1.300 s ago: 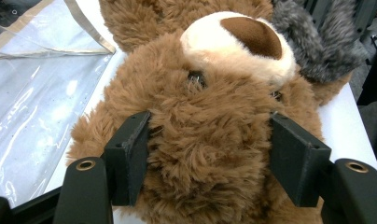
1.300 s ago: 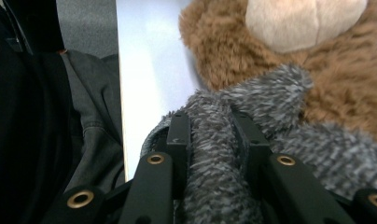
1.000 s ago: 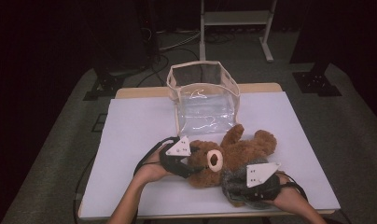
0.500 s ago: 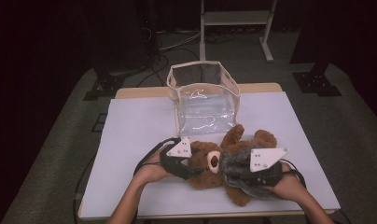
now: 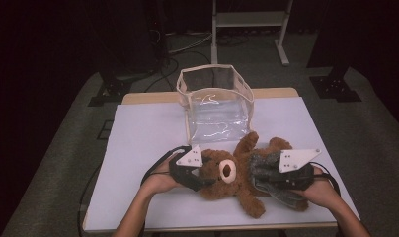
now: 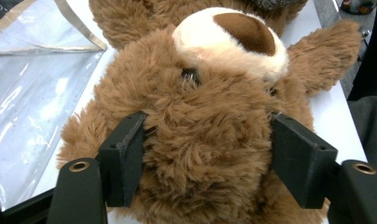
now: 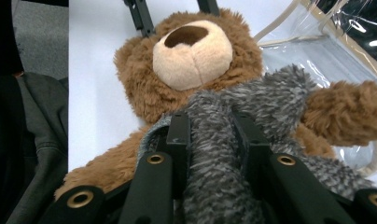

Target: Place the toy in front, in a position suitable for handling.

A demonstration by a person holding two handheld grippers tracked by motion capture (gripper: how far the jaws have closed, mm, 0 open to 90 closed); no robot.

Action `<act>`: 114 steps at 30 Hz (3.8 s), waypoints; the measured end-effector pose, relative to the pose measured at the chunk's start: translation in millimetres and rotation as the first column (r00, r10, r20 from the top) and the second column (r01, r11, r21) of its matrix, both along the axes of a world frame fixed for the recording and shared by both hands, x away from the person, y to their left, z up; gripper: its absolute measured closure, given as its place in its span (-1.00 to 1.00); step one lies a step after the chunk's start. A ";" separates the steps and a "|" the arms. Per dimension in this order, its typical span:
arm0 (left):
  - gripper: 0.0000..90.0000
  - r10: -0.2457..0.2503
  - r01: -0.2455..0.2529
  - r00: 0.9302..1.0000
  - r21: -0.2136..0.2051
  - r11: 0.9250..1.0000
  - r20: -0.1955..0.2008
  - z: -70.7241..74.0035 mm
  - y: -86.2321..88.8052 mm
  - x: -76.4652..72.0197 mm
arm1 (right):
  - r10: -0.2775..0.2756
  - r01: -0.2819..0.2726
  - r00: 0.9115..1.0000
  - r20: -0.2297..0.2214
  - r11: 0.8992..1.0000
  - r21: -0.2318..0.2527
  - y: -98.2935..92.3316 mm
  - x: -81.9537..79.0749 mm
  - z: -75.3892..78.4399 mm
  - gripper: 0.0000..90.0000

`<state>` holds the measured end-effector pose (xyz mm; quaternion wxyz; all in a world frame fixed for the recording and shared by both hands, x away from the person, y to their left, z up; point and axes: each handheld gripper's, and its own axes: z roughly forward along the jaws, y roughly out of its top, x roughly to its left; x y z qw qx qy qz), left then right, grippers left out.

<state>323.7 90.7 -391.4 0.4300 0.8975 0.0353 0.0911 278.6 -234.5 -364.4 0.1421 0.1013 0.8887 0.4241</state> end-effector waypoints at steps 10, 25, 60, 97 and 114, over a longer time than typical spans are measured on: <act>-0.24 -0.042 0.042 0.999 0.013 0.999 0.024 11.2 -16.9 -1.5 | 0.017 -0.017 1.000 0.004 1.000 -0.005 12.2 2.7 2.0 0.57; -0.24 -0.054 0.054 0.999 0.032 0.998 0.006 2.3 -15.7 -9.9 | 0.033 -0.033 0.999 0.006 0.999 -0.042 15.3 10.1 8.6 0.57; -0.20 -0.139 0.140 0.990 0.053 0.989 -0.026 11.4 -30.1 -18.6 | 0.062 -0.062 0.998 -0.014 0.998 -0.023 15.9 15.4 13.1 0.57; -0.12 -0.131 0.133 0.988 0.021 0.991 -0.078 17.2 -33.9 -18.4 | 0.053 -0.050 0.995 -0.080 0.998 0.036 -8.6 16.1 9.0 0.57; -0.12 -0.137 0.140 0.987 0.035 0.990 -0.081 17.5 -36.1 -18.8 | -0.004 0.016 0.993 -0.122 0.995 0.100 -29.0 21.5 5.1 0.57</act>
